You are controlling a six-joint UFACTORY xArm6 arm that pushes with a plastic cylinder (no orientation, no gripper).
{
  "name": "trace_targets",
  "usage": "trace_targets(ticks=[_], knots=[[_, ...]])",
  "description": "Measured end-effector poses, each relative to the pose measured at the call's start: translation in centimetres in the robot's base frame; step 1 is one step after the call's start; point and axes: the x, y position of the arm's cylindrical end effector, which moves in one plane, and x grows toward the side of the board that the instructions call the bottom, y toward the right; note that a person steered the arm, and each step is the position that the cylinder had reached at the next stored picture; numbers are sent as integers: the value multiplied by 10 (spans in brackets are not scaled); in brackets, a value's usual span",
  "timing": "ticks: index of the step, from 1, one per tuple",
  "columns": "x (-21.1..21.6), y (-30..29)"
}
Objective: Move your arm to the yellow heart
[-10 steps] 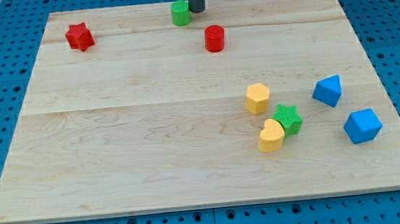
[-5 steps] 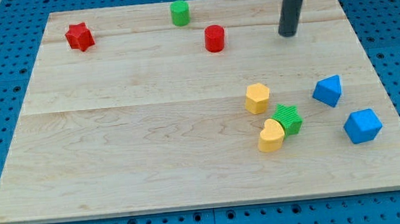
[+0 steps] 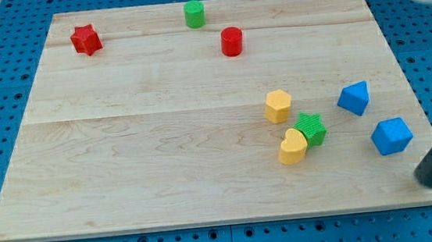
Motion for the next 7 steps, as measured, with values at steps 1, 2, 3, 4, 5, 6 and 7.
trace_targets(ticks=[1, 2, 3, 4, 5, 6, 7], knots=[[6, -40], [-3, -70], [-24, -74], [-28, -76], [-43, -91], [-53, -111], [-64, -134]])
